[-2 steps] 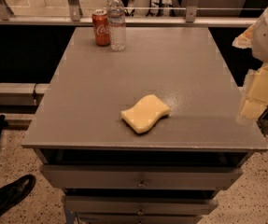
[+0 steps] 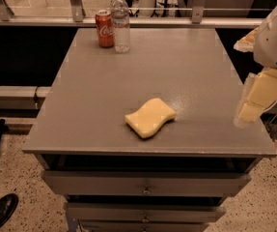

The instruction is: Knock water bottle over

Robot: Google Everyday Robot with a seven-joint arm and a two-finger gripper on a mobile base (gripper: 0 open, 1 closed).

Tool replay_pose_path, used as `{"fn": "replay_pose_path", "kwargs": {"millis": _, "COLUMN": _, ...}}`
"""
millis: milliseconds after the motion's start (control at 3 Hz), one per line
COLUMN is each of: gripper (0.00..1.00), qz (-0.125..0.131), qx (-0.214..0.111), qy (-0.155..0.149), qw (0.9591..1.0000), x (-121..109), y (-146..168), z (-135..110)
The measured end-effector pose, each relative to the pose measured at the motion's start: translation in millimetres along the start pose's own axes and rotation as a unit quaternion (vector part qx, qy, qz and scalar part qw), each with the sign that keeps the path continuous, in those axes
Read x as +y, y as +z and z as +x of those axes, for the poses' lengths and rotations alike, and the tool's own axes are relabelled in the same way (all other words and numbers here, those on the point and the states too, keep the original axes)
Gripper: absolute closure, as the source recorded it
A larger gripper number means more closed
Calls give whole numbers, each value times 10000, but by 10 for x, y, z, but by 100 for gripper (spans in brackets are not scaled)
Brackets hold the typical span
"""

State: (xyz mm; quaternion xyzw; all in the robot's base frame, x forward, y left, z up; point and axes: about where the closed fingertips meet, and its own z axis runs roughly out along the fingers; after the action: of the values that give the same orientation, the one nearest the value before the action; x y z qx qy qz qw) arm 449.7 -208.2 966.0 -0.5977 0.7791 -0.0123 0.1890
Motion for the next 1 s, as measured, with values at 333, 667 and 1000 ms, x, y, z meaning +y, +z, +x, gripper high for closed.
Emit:
{"fn": "replay_pose_path", "kwargs": {"millis": 333, "gripper": 0, "qz": -24, "qx": -655, "qy": -36, "qw": 9978, "x": -168, "y": 401, "z": -378}}
{"fn": "replay_pose_path", "kwargs": {"millis": 667, "gripper": 0, "qz": 328, "qx": -1783, "qy": -140, "qw": 9833, "x": -746, "y": 871, "z": -1207}}
{"fn": "replay_pose_path", "kwargs": {"millis": 1000, "gripper": 0, "qz": 790, "qx": -2469, "qy": -204, "qw": 9656, "x": -1208, "y": 1005, "z": -1783}}
